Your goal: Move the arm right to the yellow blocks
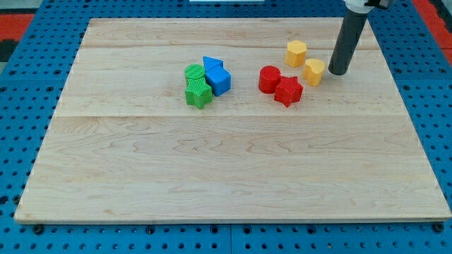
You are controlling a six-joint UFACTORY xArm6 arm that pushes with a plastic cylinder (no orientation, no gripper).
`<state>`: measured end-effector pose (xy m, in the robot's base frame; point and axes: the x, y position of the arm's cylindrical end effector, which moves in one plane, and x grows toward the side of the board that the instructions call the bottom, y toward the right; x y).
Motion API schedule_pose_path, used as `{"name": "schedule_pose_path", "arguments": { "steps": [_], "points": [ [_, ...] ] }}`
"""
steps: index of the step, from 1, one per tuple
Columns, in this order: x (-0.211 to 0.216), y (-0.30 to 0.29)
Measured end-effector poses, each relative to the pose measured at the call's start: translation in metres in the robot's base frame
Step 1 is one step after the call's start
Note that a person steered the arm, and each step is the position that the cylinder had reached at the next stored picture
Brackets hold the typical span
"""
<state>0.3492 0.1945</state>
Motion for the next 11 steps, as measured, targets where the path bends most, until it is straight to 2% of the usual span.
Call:
{"name": "schedule_pose_path", "arguments": {
  "steps": [1,2,3,5,6,7,11],
  "points": [
    [0.028,-0.015],
    [0.030,-0.028],
    [0.012,-0.028],
    [0.011,0.015],
    [0.004,0.015],
    [-0.020,0.013],
    [-0.032,0.011]
  ]
}}
